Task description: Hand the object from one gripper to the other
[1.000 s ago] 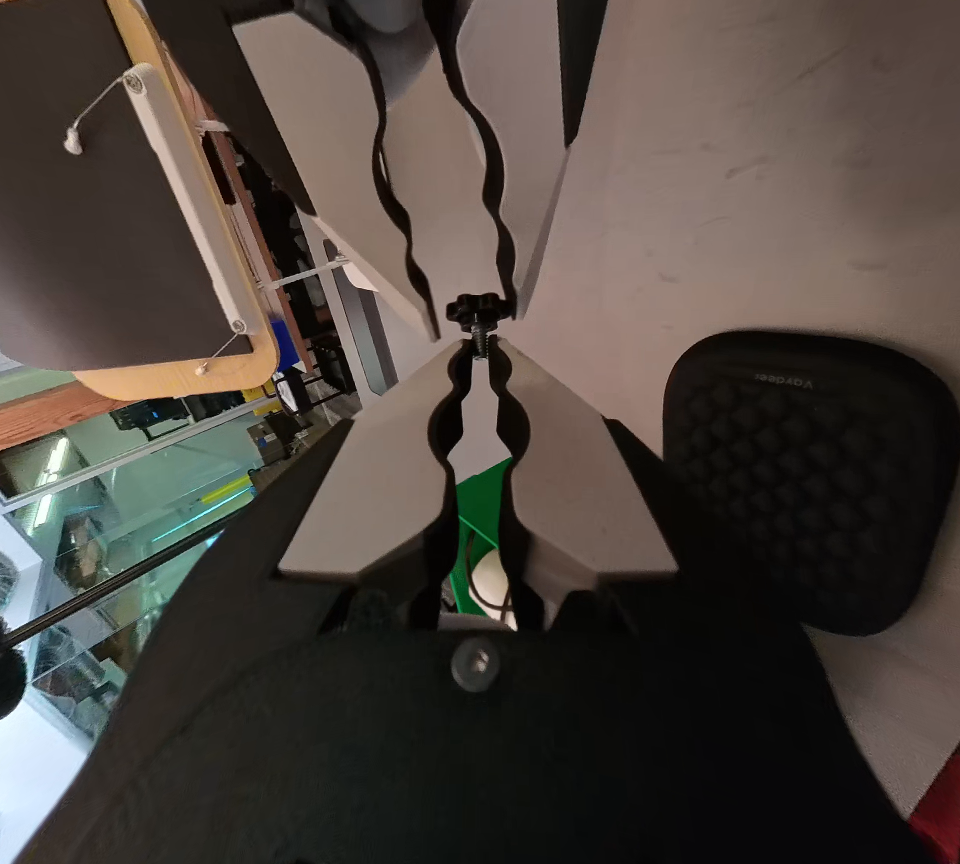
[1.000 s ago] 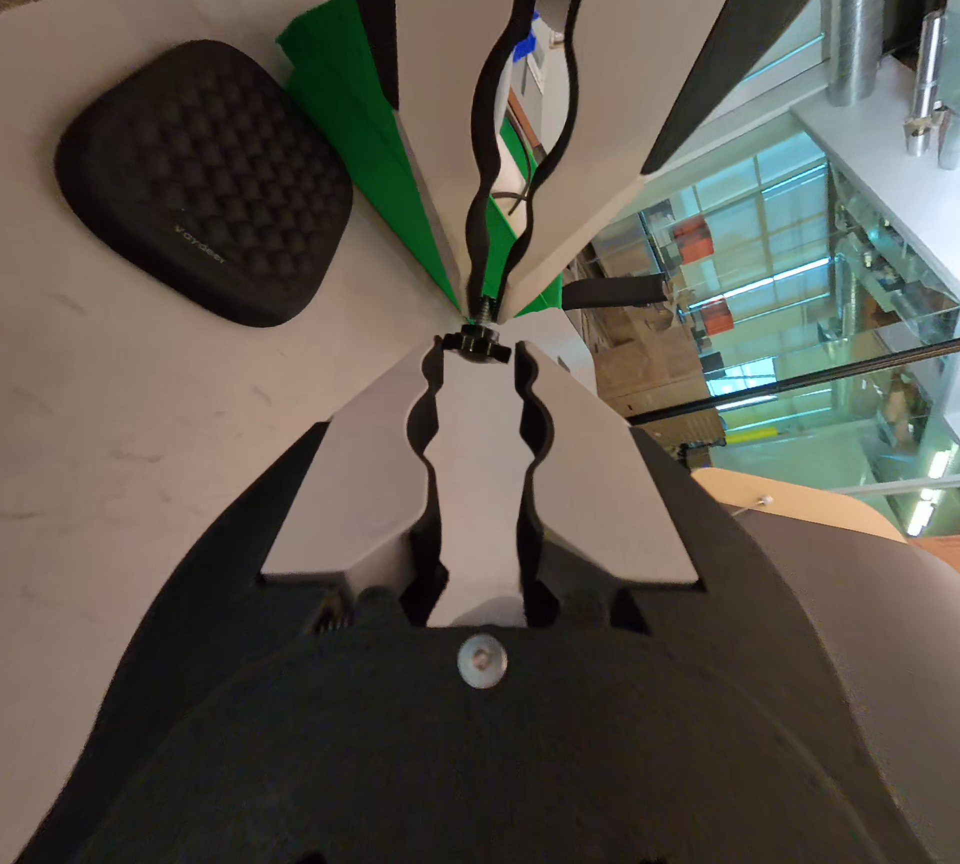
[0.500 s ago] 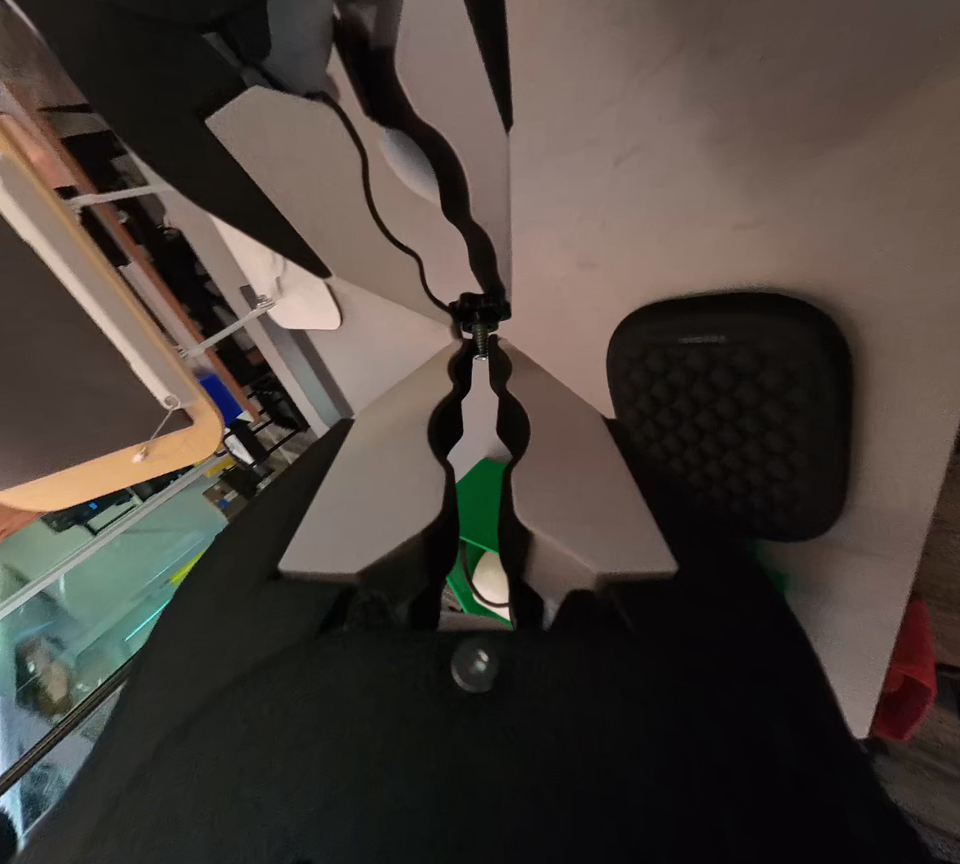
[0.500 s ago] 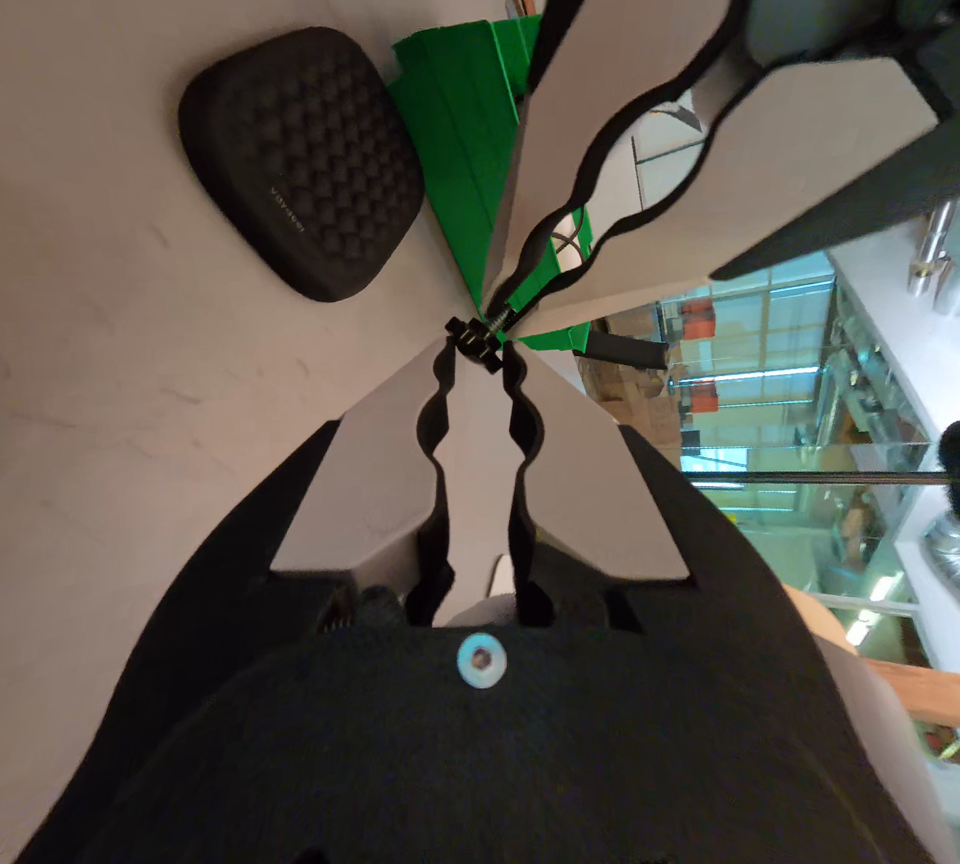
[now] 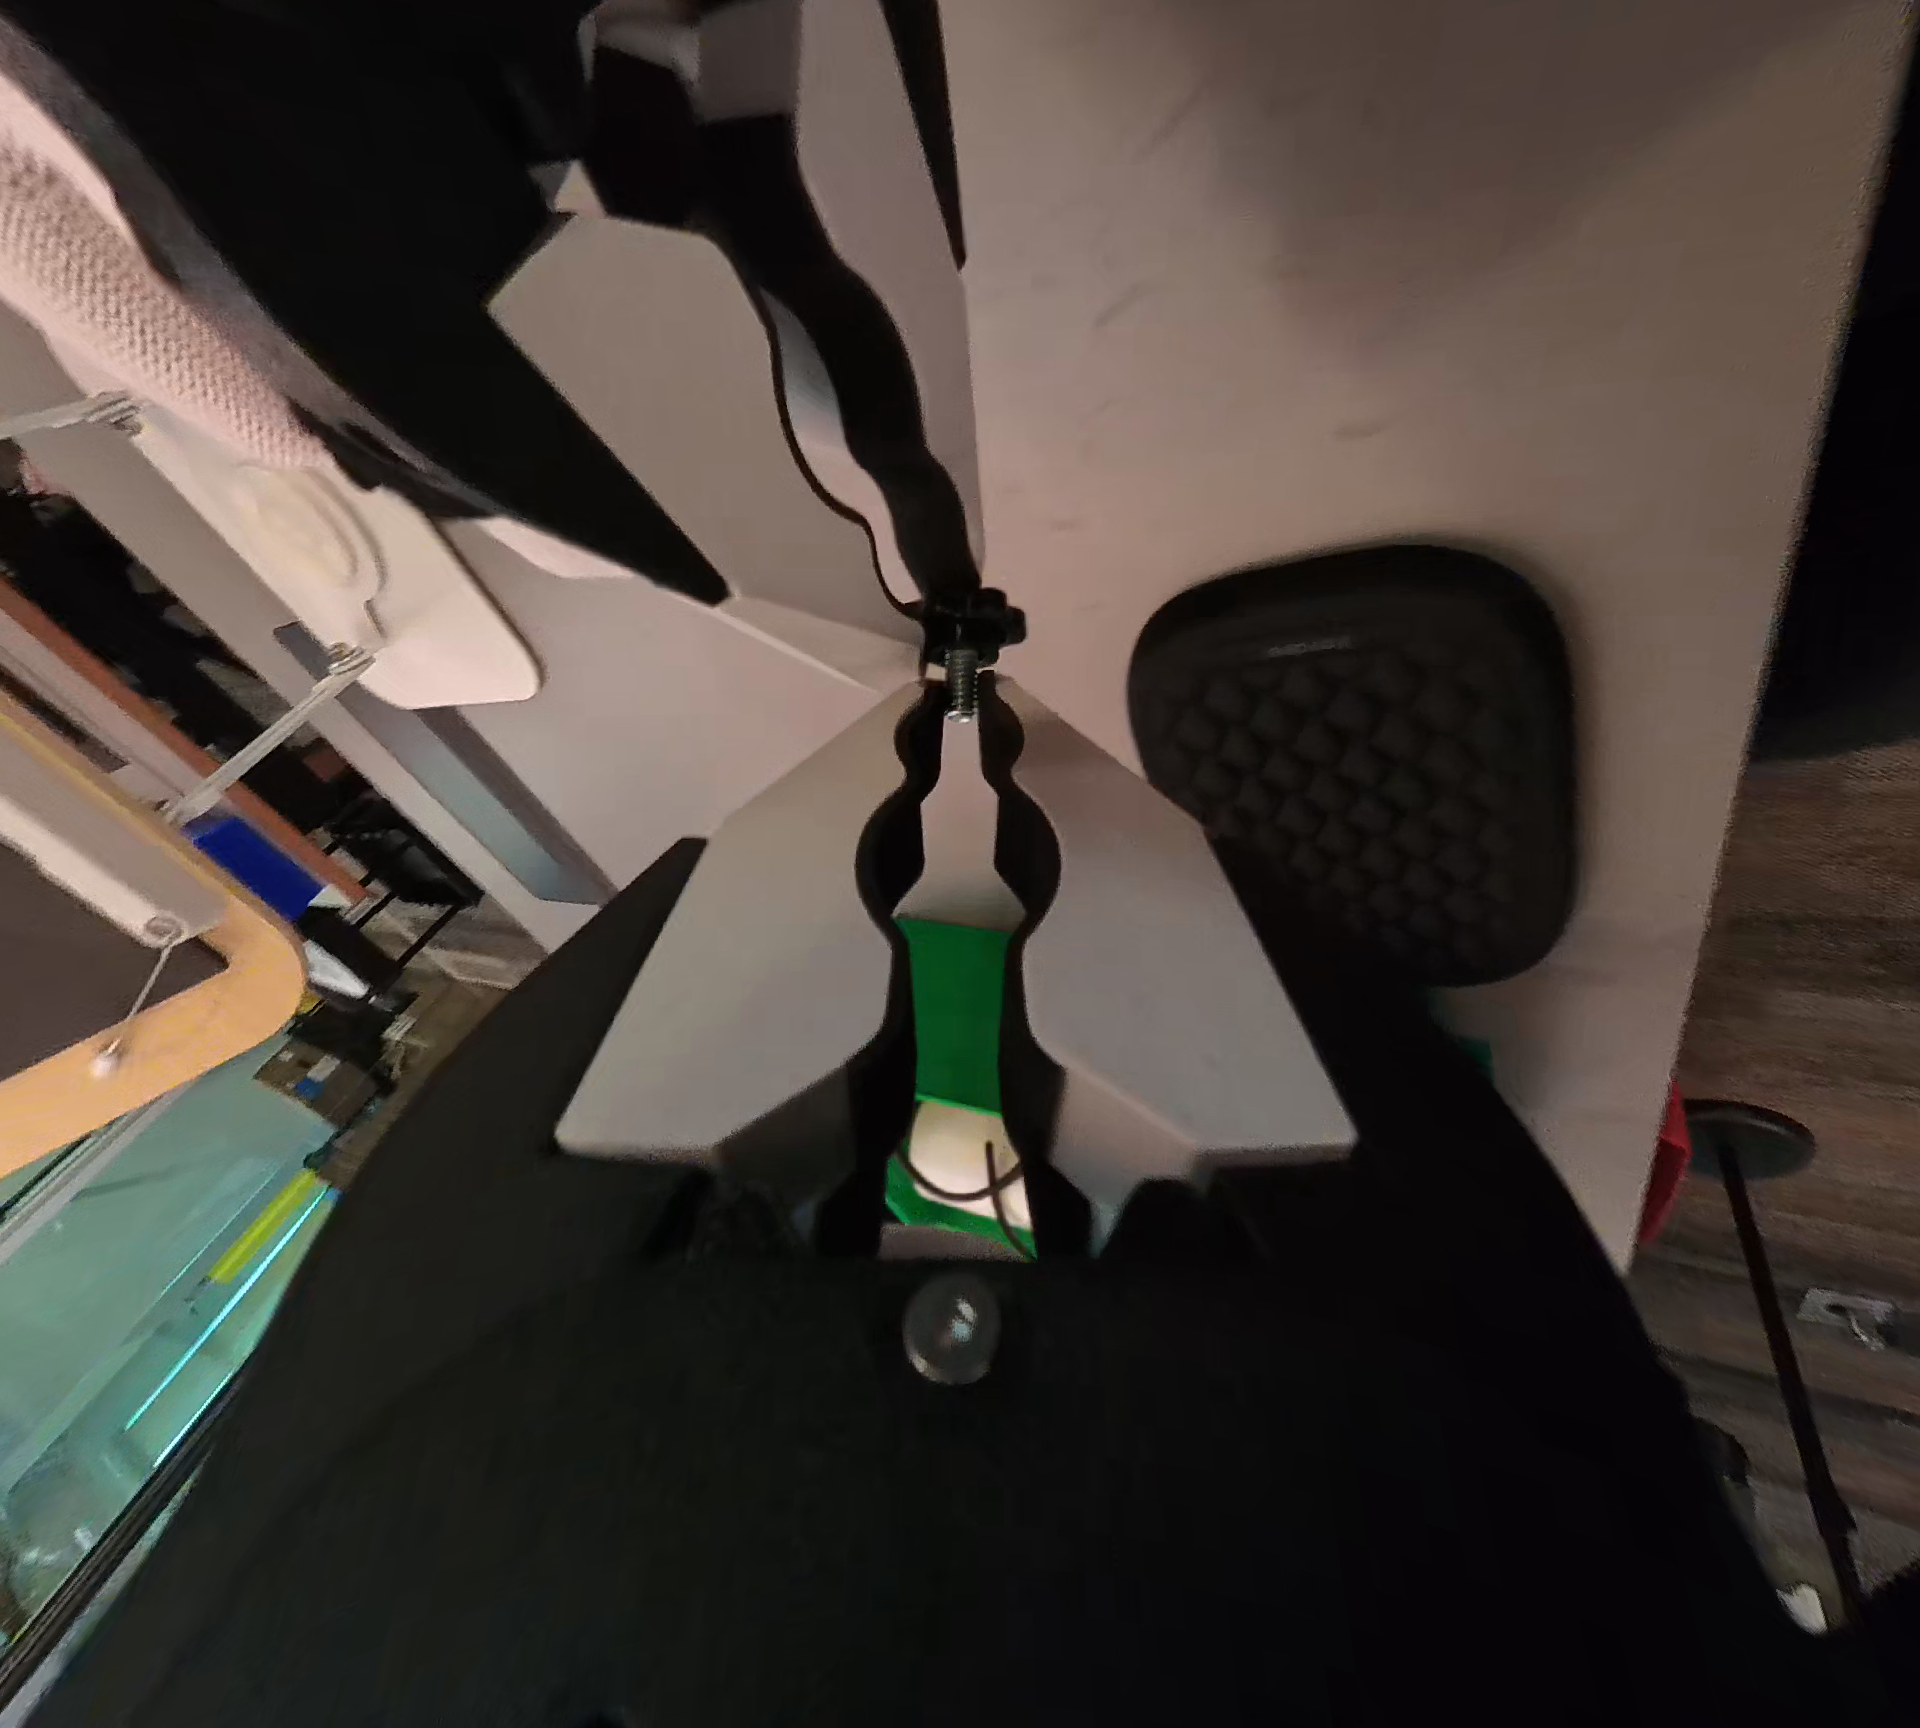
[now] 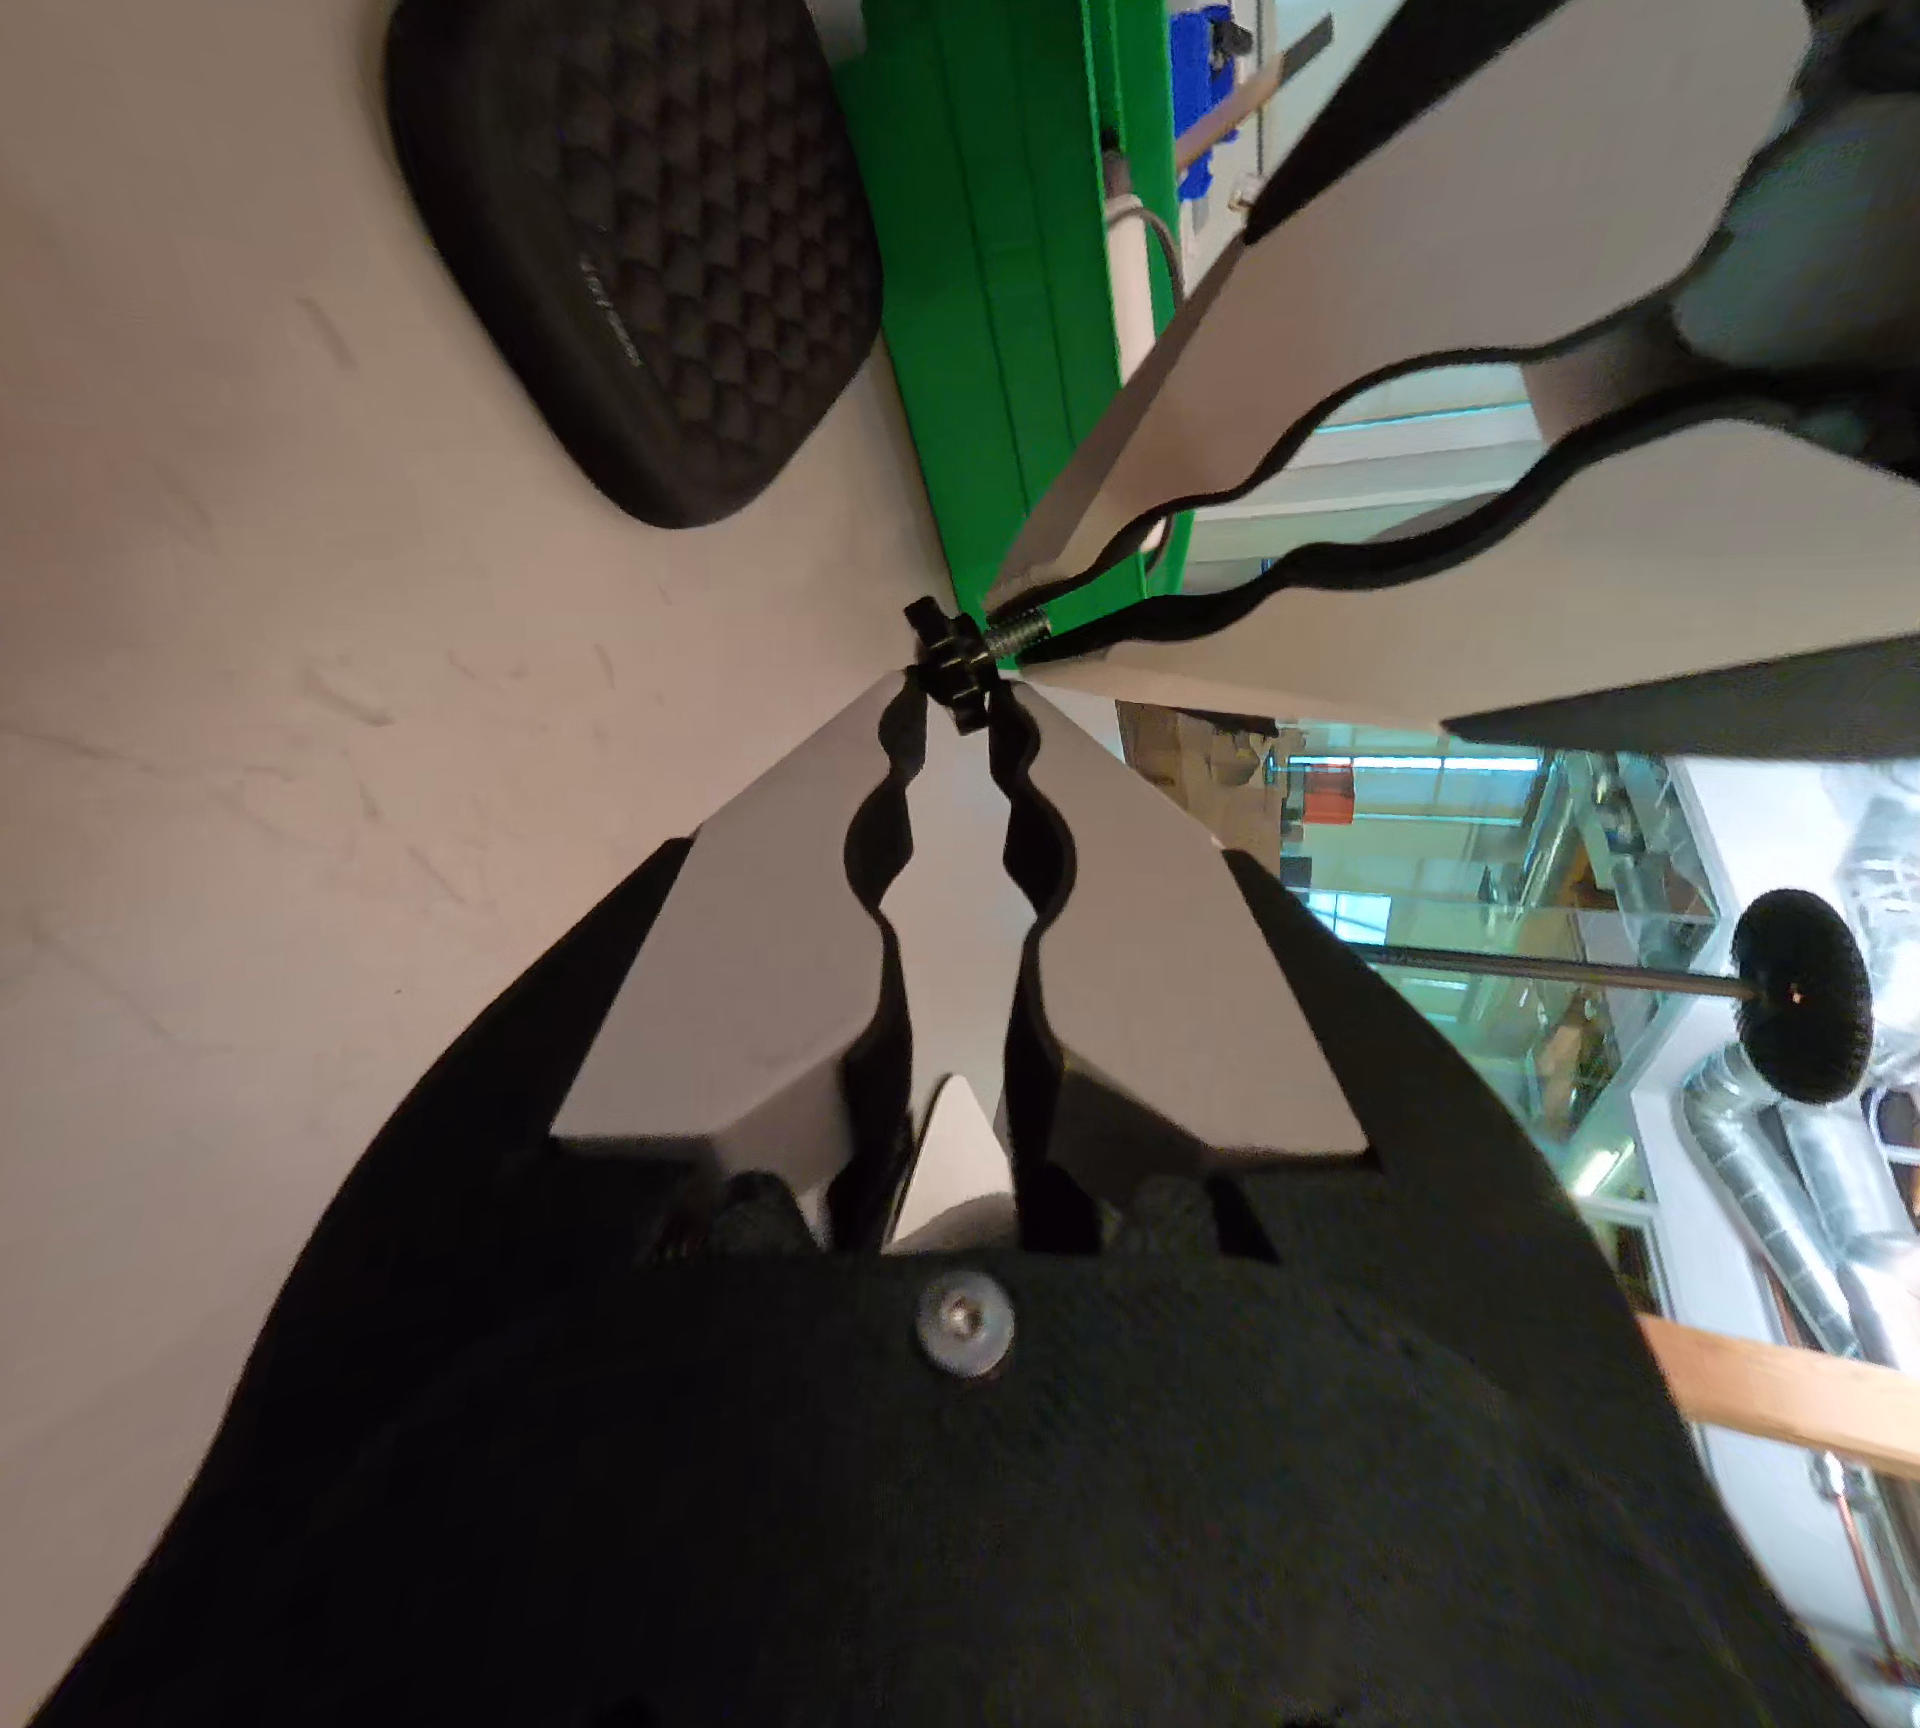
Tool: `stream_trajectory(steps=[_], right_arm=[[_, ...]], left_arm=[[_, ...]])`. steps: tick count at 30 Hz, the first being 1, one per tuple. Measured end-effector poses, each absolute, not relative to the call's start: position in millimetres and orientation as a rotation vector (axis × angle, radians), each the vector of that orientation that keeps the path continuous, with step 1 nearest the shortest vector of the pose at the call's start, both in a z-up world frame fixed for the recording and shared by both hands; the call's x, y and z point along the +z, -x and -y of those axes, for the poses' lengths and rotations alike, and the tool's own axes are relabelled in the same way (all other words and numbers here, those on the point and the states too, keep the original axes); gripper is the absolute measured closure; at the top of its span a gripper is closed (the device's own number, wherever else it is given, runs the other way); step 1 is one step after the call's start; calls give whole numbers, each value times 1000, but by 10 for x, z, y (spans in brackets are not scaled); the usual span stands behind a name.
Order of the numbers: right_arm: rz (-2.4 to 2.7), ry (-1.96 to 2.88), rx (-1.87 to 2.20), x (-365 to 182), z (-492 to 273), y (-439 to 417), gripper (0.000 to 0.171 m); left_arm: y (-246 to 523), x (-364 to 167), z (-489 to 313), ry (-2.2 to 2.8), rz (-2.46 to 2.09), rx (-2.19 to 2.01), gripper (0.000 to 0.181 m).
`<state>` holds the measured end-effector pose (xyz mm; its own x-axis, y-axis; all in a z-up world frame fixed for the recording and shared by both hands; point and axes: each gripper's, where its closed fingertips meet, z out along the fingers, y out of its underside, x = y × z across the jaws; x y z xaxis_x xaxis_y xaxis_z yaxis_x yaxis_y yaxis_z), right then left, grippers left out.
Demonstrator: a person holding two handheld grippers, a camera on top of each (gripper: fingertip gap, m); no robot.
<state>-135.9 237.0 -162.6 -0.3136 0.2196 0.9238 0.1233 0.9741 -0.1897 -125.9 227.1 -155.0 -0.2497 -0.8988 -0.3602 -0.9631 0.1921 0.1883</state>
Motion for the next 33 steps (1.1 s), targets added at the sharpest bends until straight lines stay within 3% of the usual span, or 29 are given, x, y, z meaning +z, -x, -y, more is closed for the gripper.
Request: stream_trajectory(steps=[1, 3, 11, 21, 26, 33], right_arm=[[1877, 271, 106, -1599, -2412, 1367, 160], [1827, 342, 148, -1506, -2498, 1385, 161], [1615, 584, 476, -1101, -2684, 1364, 161], [1567, 557, 550, -1033, -2578, 1349, 161], [1557, 539, 559, -997, -2538, 1334, 162], [1564, 517, 566, -991, -2501, 1322, 161]], left_arm=[[1269, -1521, -2329, 1797, -2255, 604, 173], [1293, -1409, -2449, 1774, -2145, 676, 154], [1203, -822, -2583, 1480, -1539, 680, 139], [1135, -791, -2527, 1347, -1310, 510, 154], [1100, -851, -2475, 1353, -1349, 432, 144], [1114, -886, -2501, 1348, -1370, 429, 159]])
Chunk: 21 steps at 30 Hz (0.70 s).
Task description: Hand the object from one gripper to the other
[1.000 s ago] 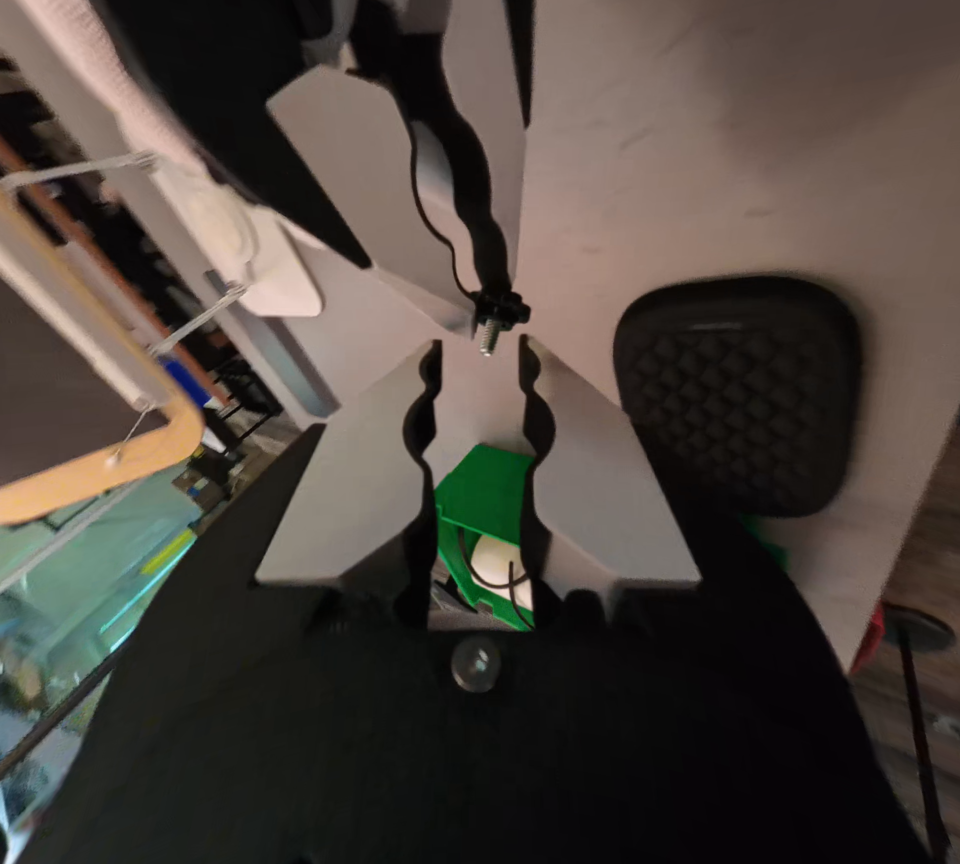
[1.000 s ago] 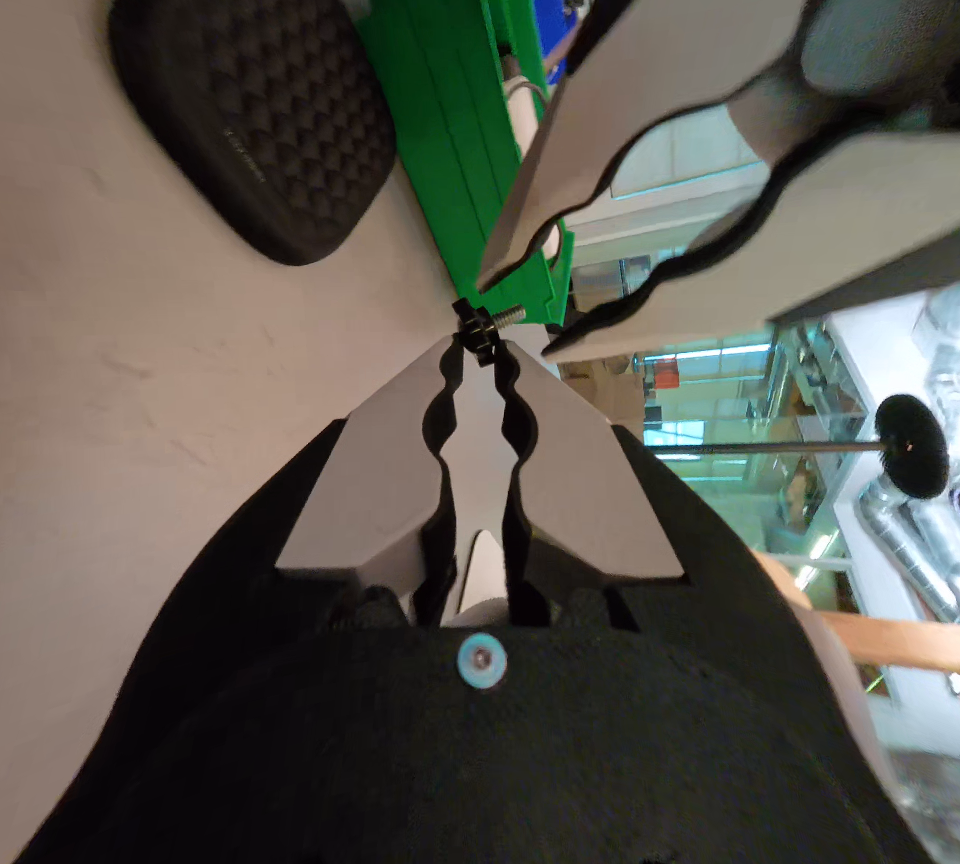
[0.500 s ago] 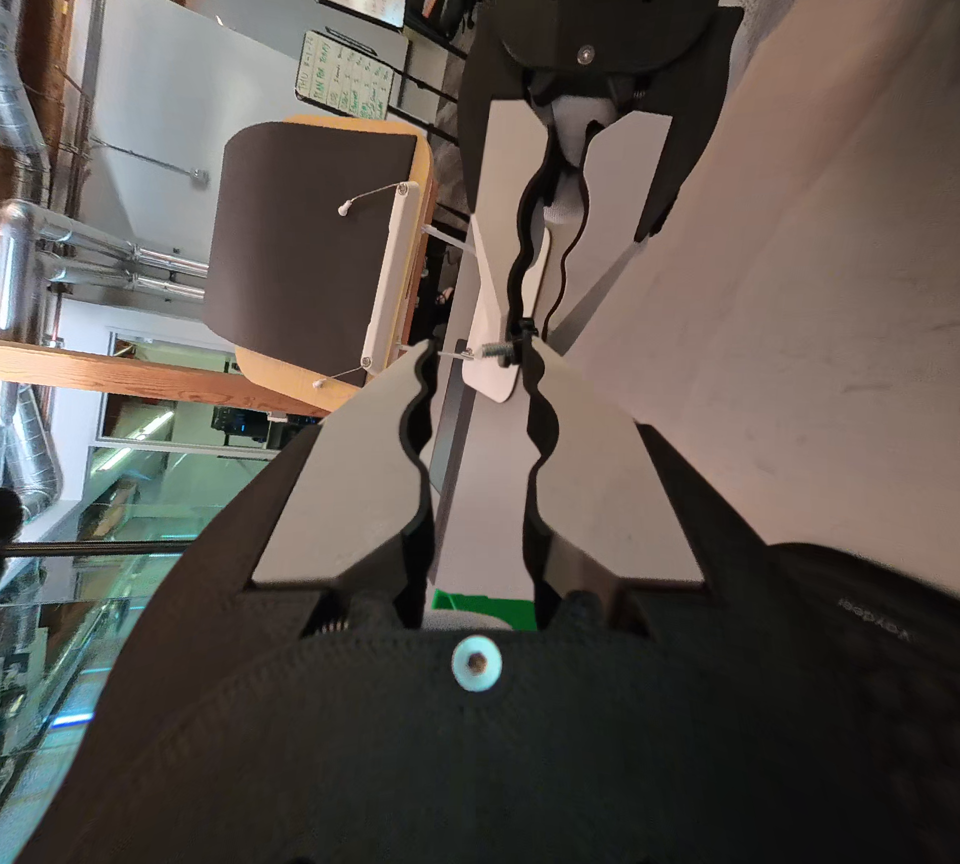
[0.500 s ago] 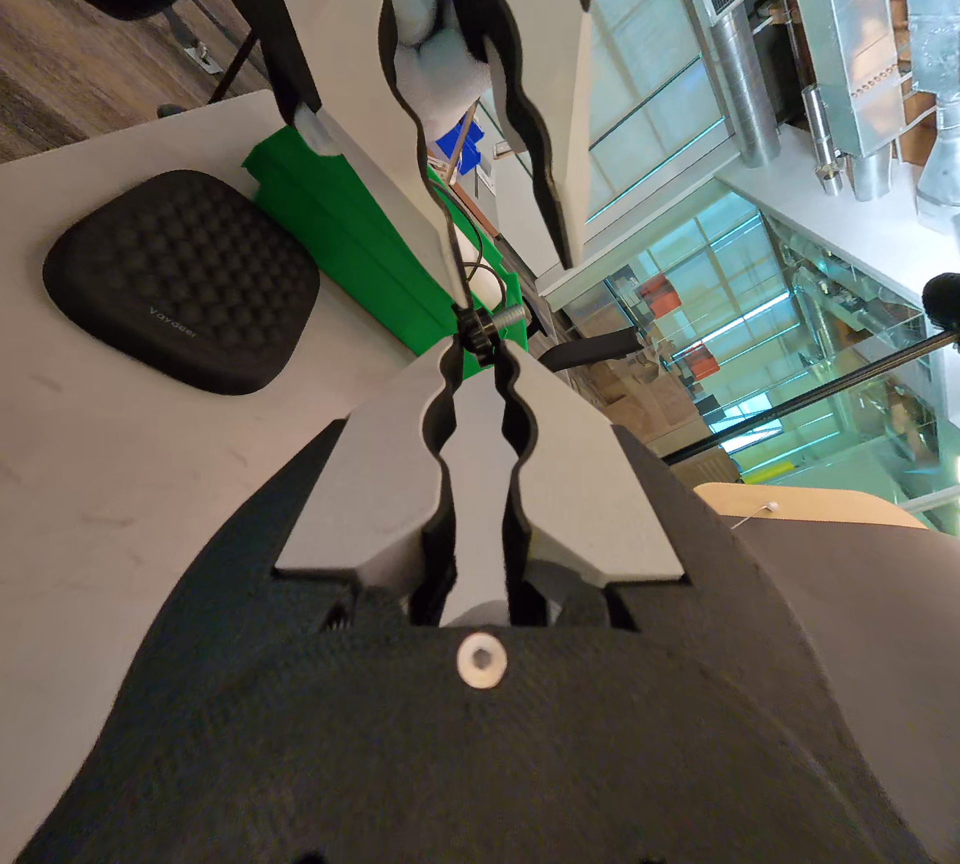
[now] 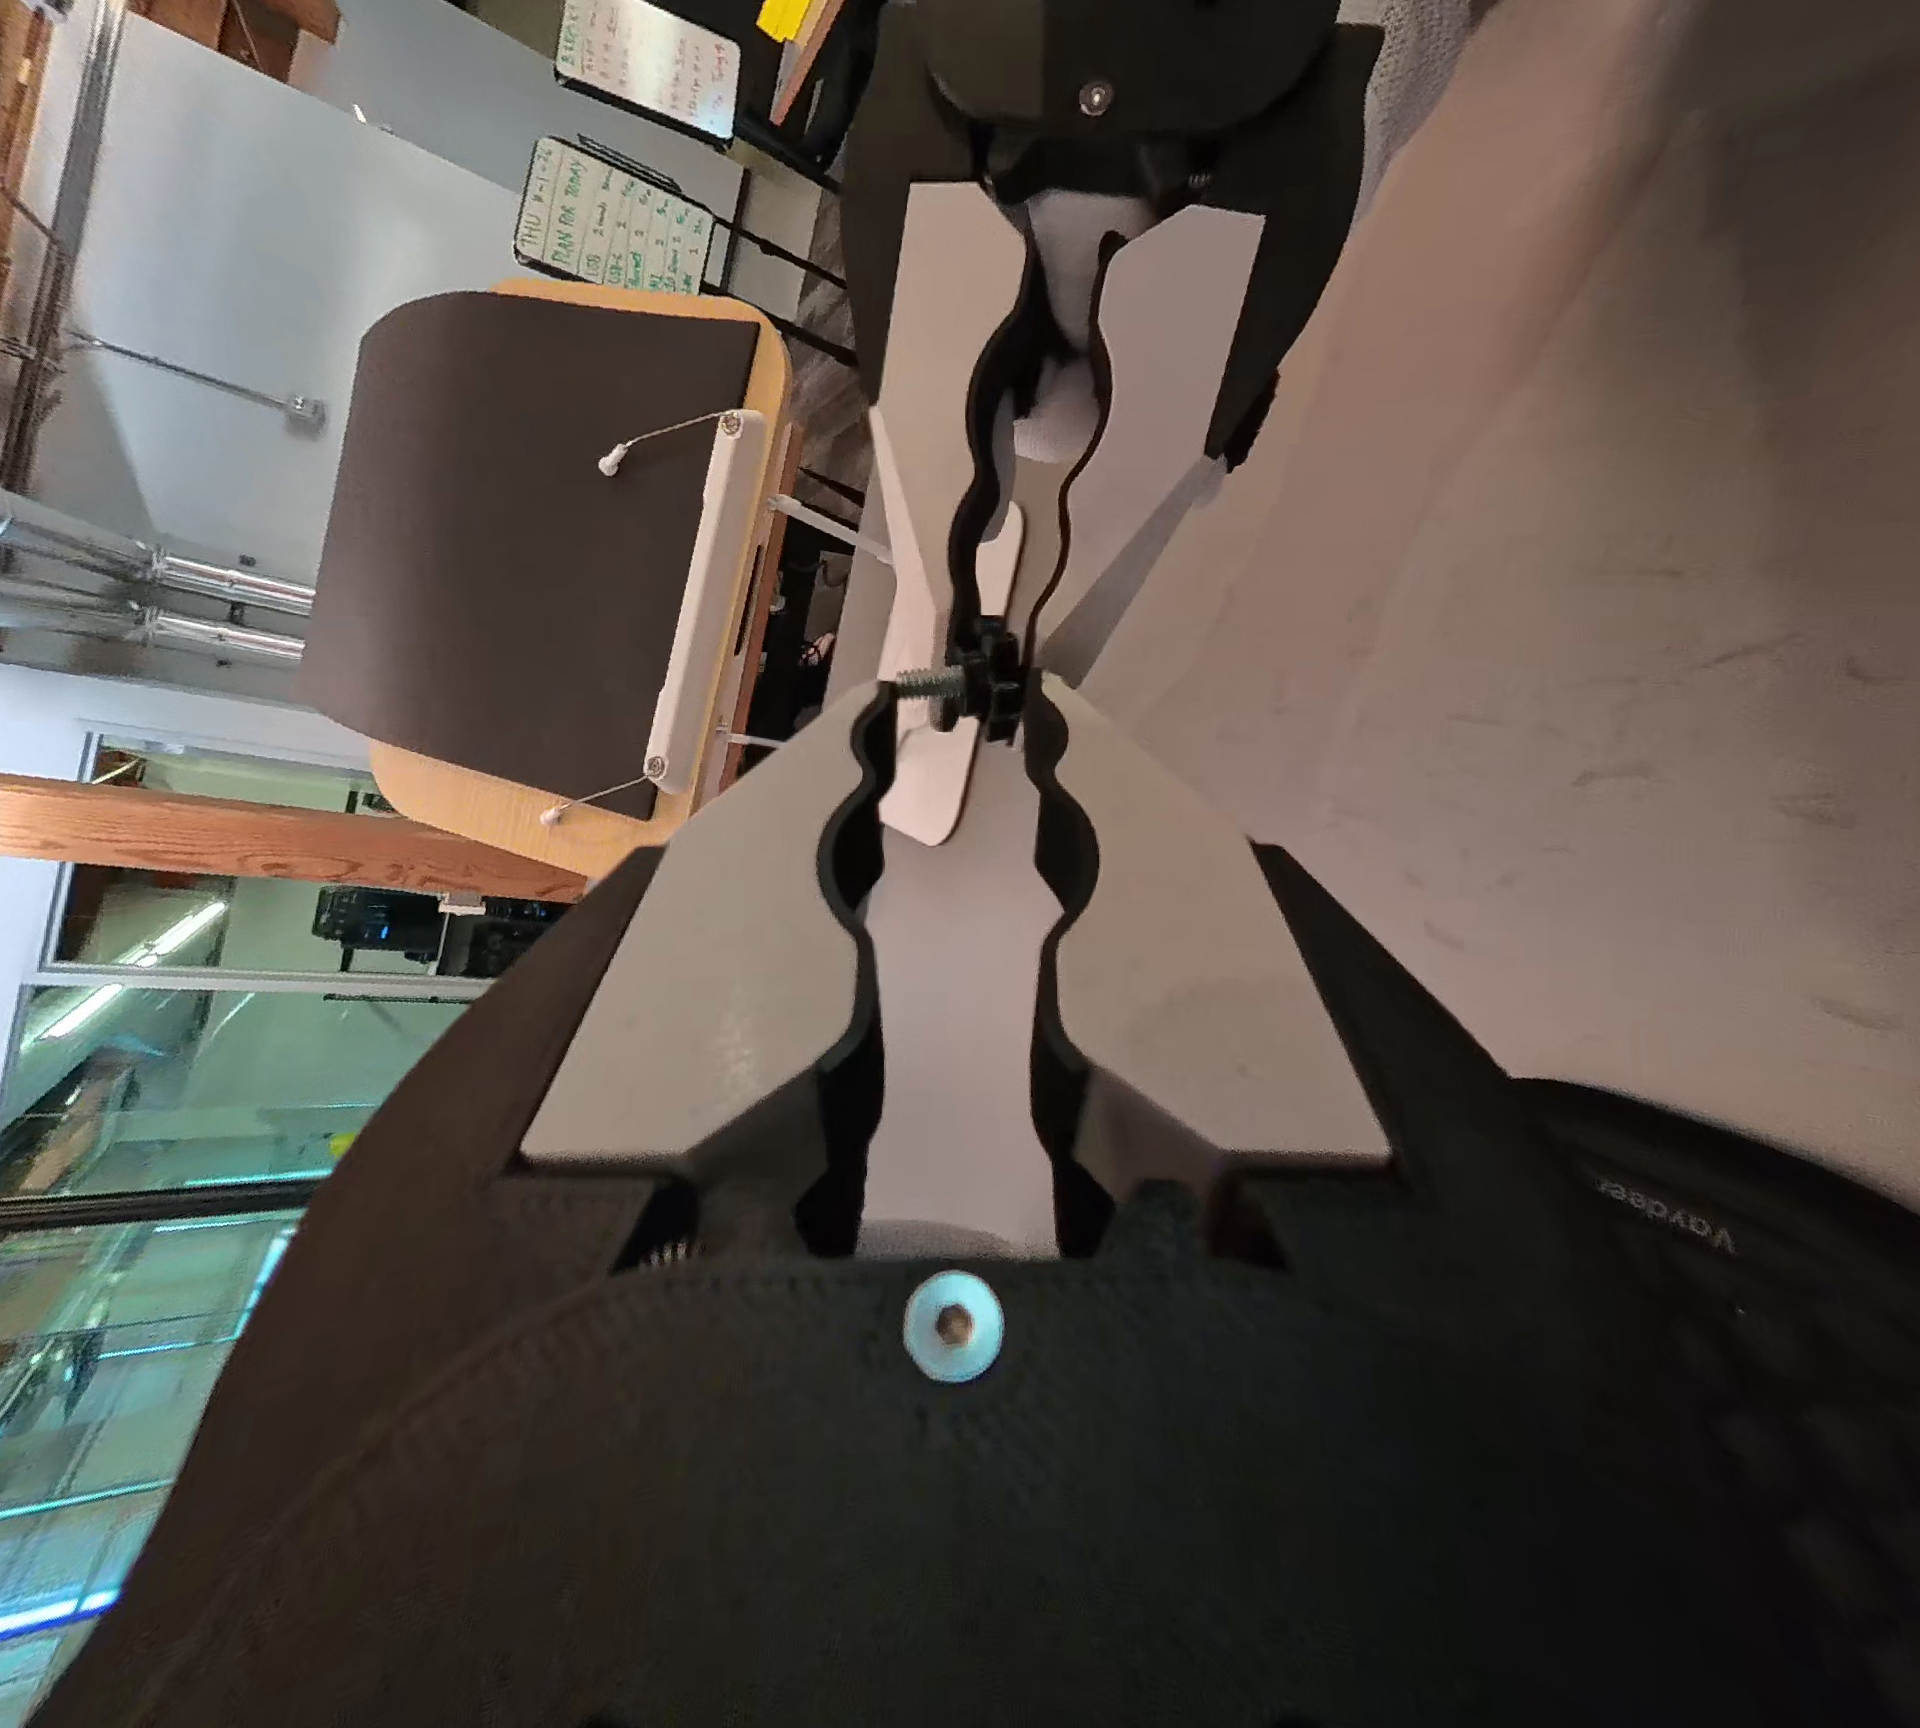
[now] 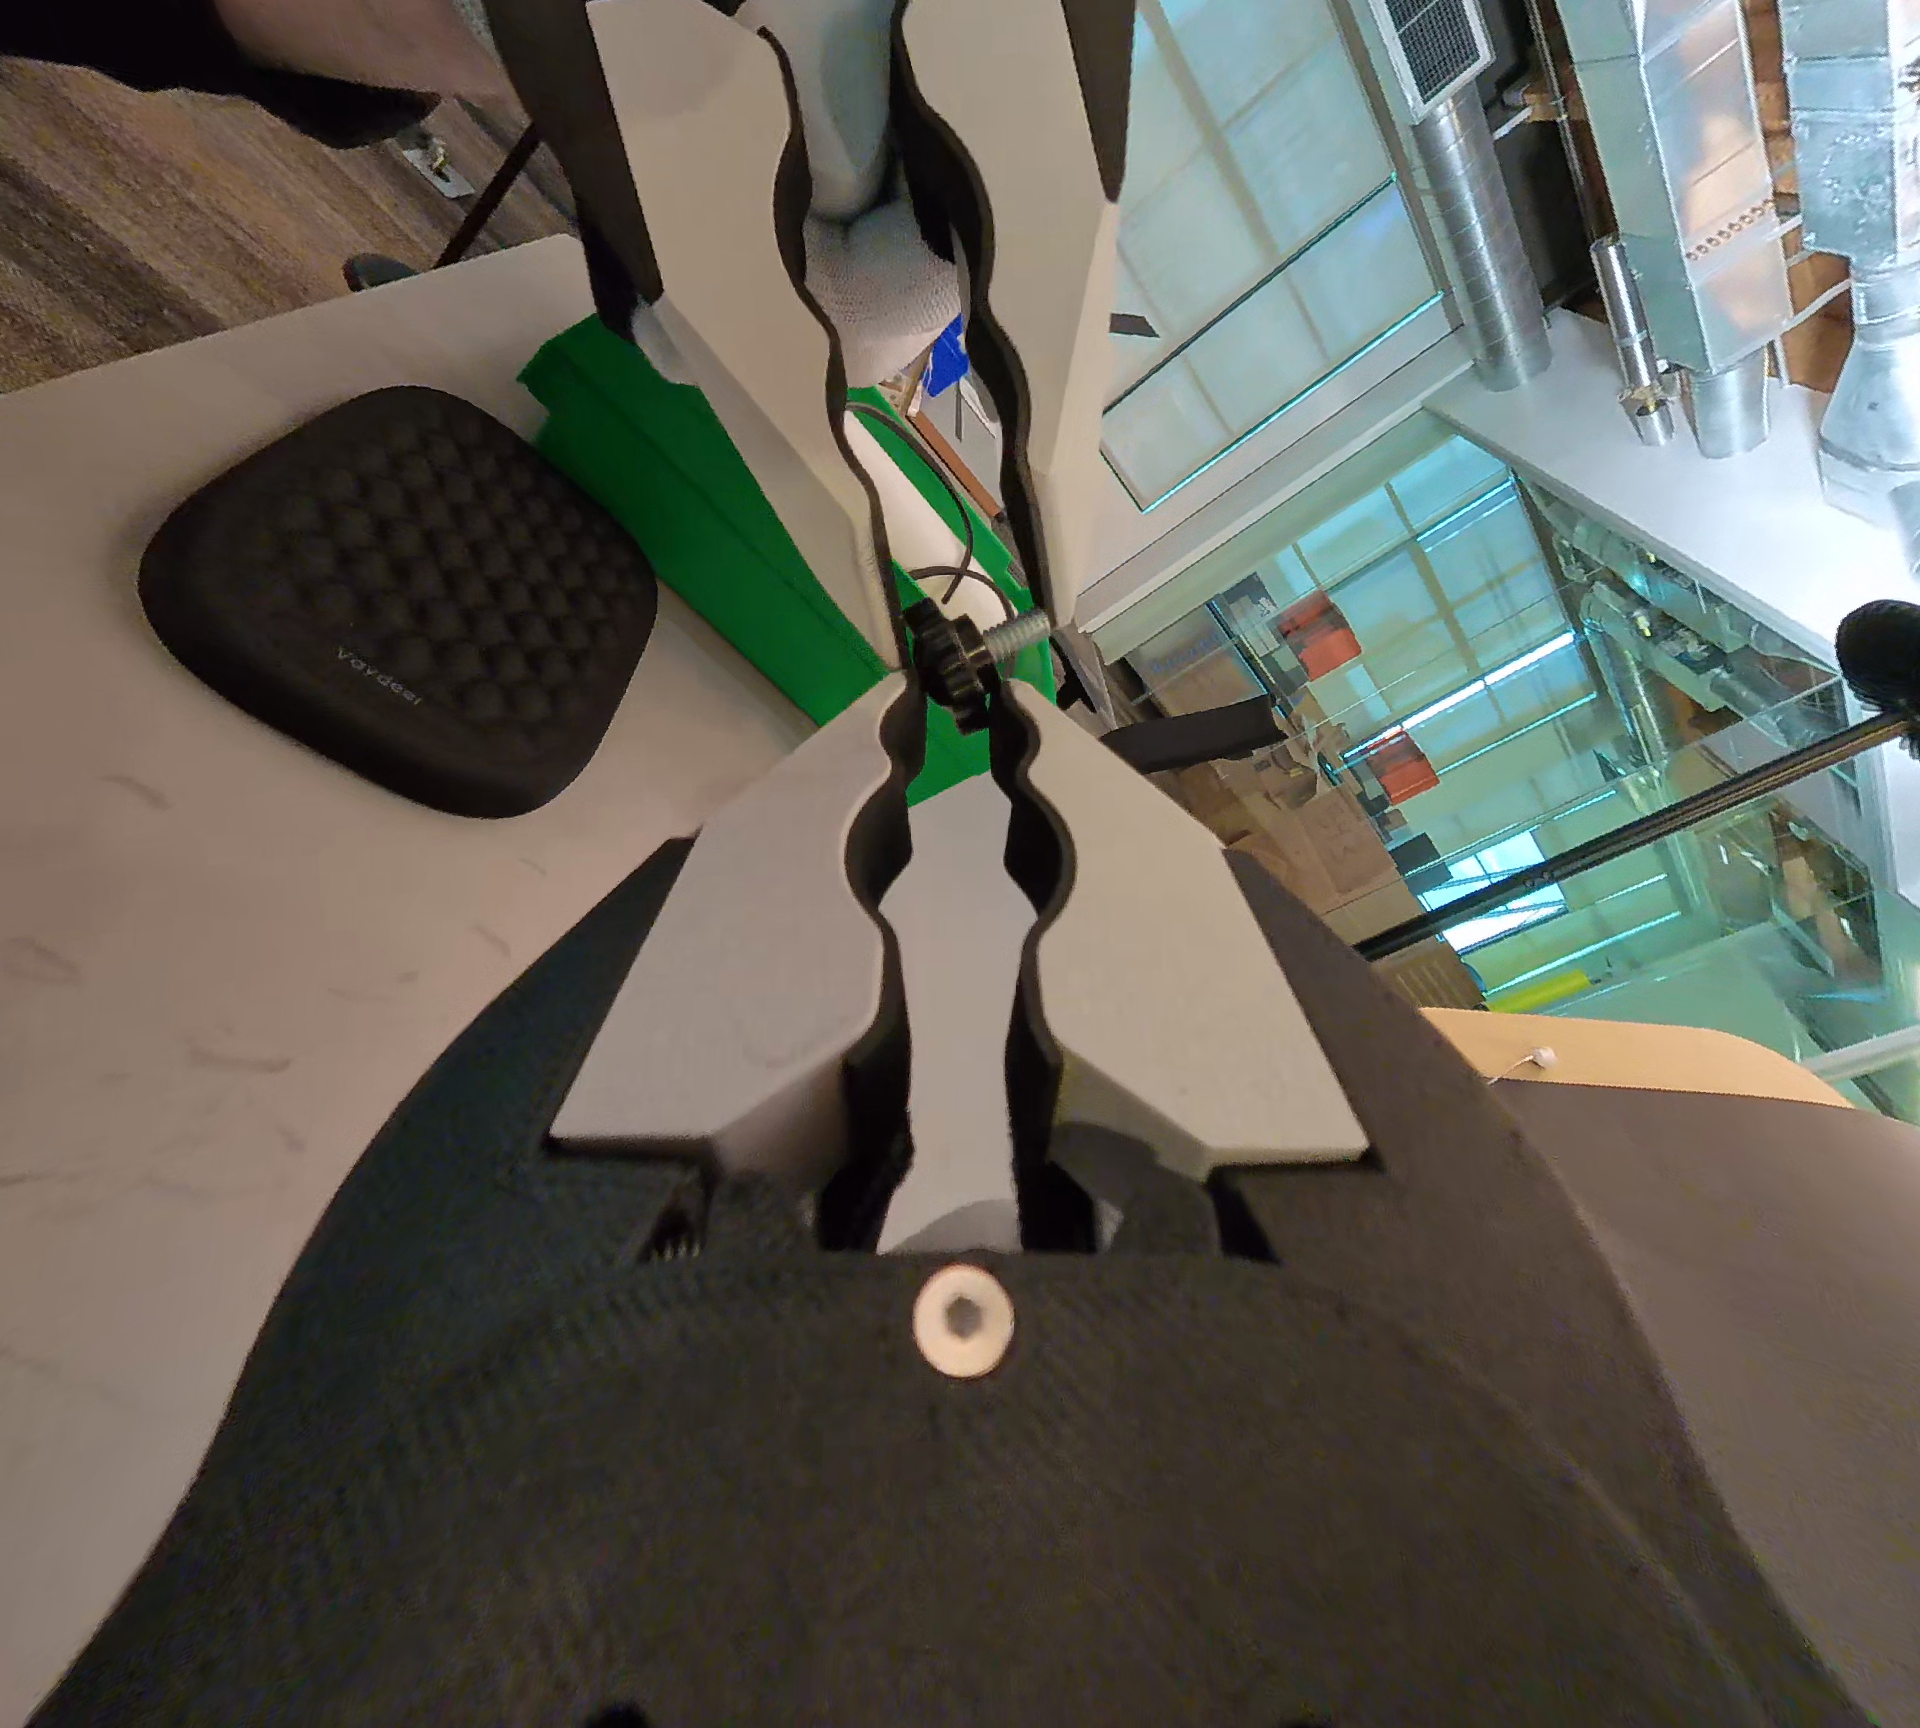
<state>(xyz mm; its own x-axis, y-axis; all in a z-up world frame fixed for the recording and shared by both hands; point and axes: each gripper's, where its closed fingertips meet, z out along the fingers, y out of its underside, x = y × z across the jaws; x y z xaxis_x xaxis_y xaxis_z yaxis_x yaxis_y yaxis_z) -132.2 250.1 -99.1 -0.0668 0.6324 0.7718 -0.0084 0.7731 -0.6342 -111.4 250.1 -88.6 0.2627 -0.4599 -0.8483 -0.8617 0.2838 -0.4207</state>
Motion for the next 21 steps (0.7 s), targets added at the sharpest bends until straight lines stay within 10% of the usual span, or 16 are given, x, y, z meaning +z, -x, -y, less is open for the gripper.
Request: stream_trajectory(steps=[21], right_arm=[[1604, 224, 378, -936, -2293, 1194, 150]], left_arm=[[1263, -973, -2240, 1670, -1672, -81, 159]])
